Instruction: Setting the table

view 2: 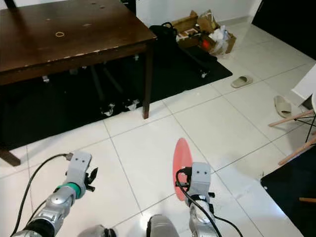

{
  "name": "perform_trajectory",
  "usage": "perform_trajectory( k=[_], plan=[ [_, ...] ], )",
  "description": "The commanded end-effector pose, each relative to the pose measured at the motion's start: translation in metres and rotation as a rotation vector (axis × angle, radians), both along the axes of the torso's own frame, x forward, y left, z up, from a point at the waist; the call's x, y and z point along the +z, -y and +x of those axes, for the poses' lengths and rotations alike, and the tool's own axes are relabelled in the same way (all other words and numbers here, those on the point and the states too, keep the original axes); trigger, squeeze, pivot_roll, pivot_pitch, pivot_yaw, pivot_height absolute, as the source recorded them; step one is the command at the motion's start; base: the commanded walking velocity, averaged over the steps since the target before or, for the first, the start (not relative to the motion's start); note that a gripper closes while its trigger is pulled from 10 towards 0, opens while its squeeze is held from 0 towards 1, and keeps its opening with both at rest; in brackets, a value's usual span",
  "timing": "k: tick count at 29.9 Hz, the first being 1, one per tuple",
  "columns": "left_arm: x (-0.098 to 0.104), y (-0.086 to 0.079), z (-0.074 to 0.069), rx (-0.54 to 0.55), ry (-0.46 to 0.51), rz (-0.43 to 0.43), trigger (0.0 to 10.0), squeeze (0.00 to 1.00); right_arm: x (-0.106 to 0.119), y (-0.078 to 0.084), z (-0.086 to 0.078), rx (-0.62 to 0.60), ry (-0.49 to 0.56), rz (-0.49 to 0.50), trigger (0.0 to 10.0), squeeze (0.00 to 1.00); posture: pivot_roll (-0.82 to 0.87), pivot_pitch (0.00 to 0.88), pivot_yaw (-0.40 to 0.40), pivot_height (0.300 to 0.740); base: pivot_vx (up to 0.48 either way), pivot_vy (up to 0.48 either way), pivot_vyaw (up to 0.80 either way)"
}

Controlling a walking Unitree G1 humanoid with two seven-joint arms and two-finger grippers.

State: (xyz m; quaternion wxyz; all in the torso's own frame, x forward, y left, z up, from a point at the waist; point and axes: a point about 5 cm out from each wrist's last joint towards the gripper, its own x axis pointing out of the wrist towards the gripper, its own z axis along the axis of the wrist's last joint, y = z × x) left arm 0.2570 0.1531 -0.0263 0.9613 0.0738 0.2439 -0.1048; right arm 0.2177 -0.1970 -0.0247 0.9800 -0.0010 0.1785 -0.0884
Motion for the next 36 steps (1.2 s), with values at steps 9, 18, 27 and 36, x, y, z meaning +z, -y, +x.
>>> perform_trajectory(
  k=[9, 18, 27, 36],
  plan=[
    [-0.0042, -0.0029, -0.0043, 0.006, -0.026, 0.015, 10.0, 0.00, 0.0020, -0.0016, 0.0022, 0.024, 0.003, -0.004, 10.0, 0.00, -0.11, 0.000, 0.040, 0.740, 0.000, 0.000, 0.79],
    [-0.0045, -0.0026, -0.0042, 0.007, -0.029, 0.019, 10.0, 0.00, 0.0056, -0.0061, 0.0048, 0.071, 0.026, -0.014, 10.0, 0.00, -0.11, 0.000, 0.039, 0.740, 0.000, 0.000, 0.77],
    [-0.0039, -0.0034, -0.0033, 0.004, -0.027, 0.025, 10.0, 0.00, 0.0062, -0.0076, 0.0061, 0.078, 0.029, -0.011, 10.0, 0.00, -0.11, 0.000, 0.043, 0.740, 0.000, 0.000, 0.77],
    [-0.0040, -0.0040, -0.0036, -0.003, -0.027, 0.031, 10.0, 0.00, 0.0056, -0.0076, 0.0050, 0.076, 0.026, -0.013, 10.0, 0.00, -0.11, 0.000, 0.048, 0.740, 0.000, 0.000, 0.77]
  ],
)
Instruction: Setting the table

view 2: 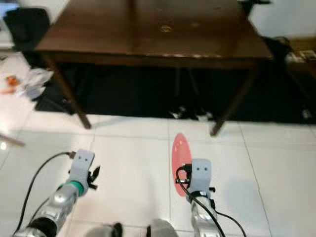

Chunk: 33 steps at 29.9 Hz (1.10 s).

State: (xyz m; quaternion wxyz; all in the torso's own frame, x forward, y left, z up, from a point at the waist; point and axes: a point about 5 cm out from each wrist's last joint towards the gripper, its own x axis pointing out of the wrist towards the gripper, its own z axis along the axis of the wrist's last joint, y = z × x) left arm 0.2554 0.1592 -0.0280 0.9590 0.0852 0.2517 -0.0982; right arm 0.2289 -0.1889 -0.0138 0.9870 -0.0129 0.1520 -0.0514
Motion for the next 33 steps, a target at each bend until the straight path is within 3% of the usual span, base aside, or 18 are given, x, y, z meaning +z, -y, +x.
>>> perform_trajectory(
  k=[1, 33],
  plan=[
    [-0.0023, 0.0022, -0.0019, -0.011, -0.015, 0.004, 10.0, 0.00, -0.0054, 0.0002, -0.0063, -0.002, -0.026, 0.001, 10.0, 0.00, -0.11, 0.000, 0.049, 0.740, 0.000, 0.000, 0.77],
    [-0.0014, 0.0022, -0.0004, -0.010, -0.014, 0.006, 10.0, 0.00, -0.0058, -0.0025, -0.0065, 0.001, -0.028, 0.007, 10.0, 0.00, -0.11, 0.000, 0.049, 0.740, 0.000, 0.000, 0.77]
  ],
)
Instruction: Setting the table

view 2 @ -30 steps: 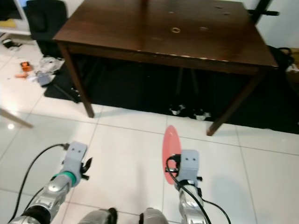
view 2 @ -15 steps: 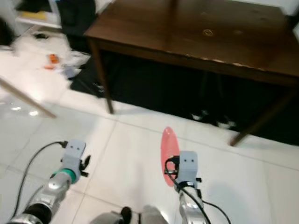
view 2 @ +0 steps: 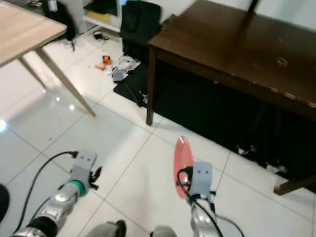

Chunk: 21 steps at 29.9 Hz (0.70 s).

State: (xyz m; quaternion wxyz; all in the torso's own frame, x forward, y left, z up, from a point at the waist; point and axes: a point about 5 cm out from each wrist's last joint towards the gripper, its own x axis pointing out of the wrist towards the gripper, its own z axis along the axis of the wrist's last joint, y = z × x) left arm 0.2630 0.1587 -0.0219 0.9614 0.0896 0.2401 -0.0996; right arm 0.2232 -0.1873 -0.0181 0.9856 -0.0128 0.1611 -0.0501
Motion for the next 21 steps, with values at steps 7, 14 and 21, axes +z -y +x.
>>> perform_trajectory(
  k=[7, 14, 21],
  plan=[
    [-0.007, 0.002, -0.008, -0.004, -0.036, 0.002, 10.0, 0.00, -0.002, -0.001, -0.001, -0.002, -0.010, 0.005, 10.0, 0.00, -0.11, 0.000, 0.049, 0.740, 0.000, 0.000, 0.77],
    [0.019, -0.004, 0.013, 0.049, 0.128, 0.006, 10.0, 0.00, 0.023, 0.006, 0.016, -0.035, 0.108, 0.017, 10.0, 0.00, -0.09, 0.000, 0.045, 0.740, 0.000, 0.000, 0.77],
    [0.073, -0.004, 0.041, 0.082, 0.339, -0.083, 10.0, 0.00, 0.083, 0.015, 0.048, -0.075, 0.346, 0.062, 10.0, 0.00, -0.08, 0.000, 0.043, 0.740, 0.000, 0.000, 0.76]
  ],
)
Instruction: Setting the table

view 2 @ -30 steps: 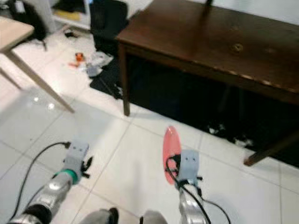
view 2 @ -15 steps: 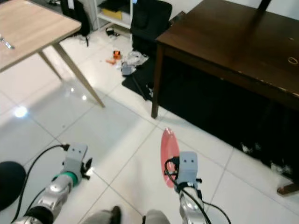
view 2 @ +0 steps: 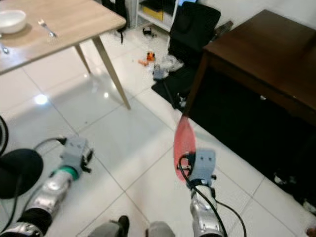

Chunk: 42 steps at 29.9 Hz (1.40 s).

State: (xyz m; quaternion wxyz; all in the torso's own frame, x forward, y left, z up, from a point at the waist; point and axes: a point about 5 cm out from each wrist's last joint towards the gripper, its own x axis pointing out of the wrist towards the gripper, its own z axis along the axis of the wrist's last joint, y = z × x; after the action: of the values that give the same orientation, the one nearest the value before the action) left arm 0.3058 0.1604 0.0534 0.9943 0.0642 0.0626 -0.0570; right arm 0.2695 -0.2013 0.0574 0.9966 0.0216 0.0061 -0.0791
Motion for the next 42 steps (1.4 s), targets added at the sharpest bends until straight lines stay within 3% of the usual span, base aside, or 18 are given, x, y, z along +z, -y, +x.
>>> perform_trajectory(
  k=[1, 5, 10, 15, 18, 20, 26, 27, 28, 30, 31, 33, 36, 42],
  plan=[
    [0.008, -0.001, 0.002, 0.014, 0.011, -0.037, 10.0, 0.00, 0.018, 0.000, 0.007, -0.006, 0.071, 0.028, 10.0, 0.00, -0.08, 0.000, 0.043, 0.740, 0.000, 0.000, 0.74],
    [0.028, 0.003, 0.008, 0.020, 0.080, -0.062, 10.0, 0.00, 0.038, -0.007, 0.016, 0.015, 0.143, 0.049, 10.0, 0.00, -0.07, 0.000, 0.039, 0.740, 0.000, 0.000, 0.74],
    [0.036, 0.005, 0.007, 0.031, 0.117, -0.049, 10.0, 0.00, 0.048, -0.014, 0.017, 0.037, 0.168, 0.066, 10.0, 0.00, -0.06, 0.000, 0.034, 0.740, 0.000, 0.000, 0.74],
    [0.044, 0.001, 0.005, 0.108, 0.158, -0.024, 10.0, 0.00, 0.055, -0.015, 0.016, 0.044, 0.177, 0.148, 10.0, 0.00, -0.06, 0.000, 0.034, 0.740, 0.000, 0.000, 0.41],
    [0.048, -0.001, 0.006, 0.130, 0.174, 0.001, 10.0, 0.00, 0.054, -0.015, 0.016, 0.035, 0.169, 0.228, 10.0, 0.00, -0.06, 0.000, 0.034, 0.740, 0.252, 0.000, 0.00],
    [0.050, -0.002, 0.010, 0.161, 0.184, 0.032, 10.0, 0.00, 0.049, -0.013, 0.014, 0.006, 0.152, 0.347, 10.0, 0.00, -0.06, 0.000, 0.034, 0.740, 0.469, 0.000, 0.00],
    [0.051, -0.001, 0.011, 0.169, 0.182, 0.040, 10.0, 0.00, 0.044, -0.013, 0.012, -0.001, 0.142, 0.444, 10.0, 0.00, -0.06, 0.000, 0.038, 0.740, 0.469, 0.000, 0.00],
    [0.051, 0.001, 0.010, 0.162, 0.183, 0.044, 10.0, 0.00, 0.044, -0.015, 0.009, 0.023, 0.144, 0.528, 10.0, 0.00, -0.06, 0.000, 0.041, 0.740, 0.469, 0.000, 0.00],
    [0.051, 0.001, 0.010, 0.162, 0.183, 0.044, 10.0, 0.00, 0.044, -0.015, 0.009, 0.023, 0.144, 0.528, 10.0, 0.00, -0.06, 0.000, 0.041, 0.740, 0.469, 0.000, 0.00],
    [0.052, 0.004, 0.009, 0.148, 0.184, 0.051, 10.0, 0.00, 0.048, -0.018, 0.006, 0.096, 0.177, 0.718, 10.0, 0.00, -0.06, 0.000, 0.041, 0.740, 0.469, 0.000, 0.00],
    [0.052, 0.004, 0.009, 0.148, 0.184, 0.051, 10.0, 0.00, 0.048, -0.018, 0.006, 0.096, 0.177, 0.718, 10.0, 0.00, -0.06, 0.000, 0.041, 0.740, 0.469, 0.000, 0.00],
    [0.053, 0.005, 0.009, 0.138, 0.193, 0.063, 10.0, 0.00, 0.055, -0.013, 0.005, 0.092, 0.225, 0.865, 10.0, 0.00, -0.06, 0.000, 0.041, 0.740, 0.469, 0.000, 0.00],
    [0.056, 0.007, 0.009, 0.128, 0.213, 0.084, 10.0, 0.00, 0.062, -0.006, 0.007, 0.065, 0.260, 0.934, 10.0, 0.00, -0.06, 0.000, 0.041, 0.740, 0.469, 0.000, 0.00],
    [0.063, 0.010, 0.009, 0.102, 0.257, 0.114, 10.0, 0.00, 0.076, -0.002, 0.010, 0.082, 0.311, 0.934, 10.0, 0.00, -0.05, 0.000, 0.043, 0.740, 0.469, 0.000, 0.00]
  ],
)
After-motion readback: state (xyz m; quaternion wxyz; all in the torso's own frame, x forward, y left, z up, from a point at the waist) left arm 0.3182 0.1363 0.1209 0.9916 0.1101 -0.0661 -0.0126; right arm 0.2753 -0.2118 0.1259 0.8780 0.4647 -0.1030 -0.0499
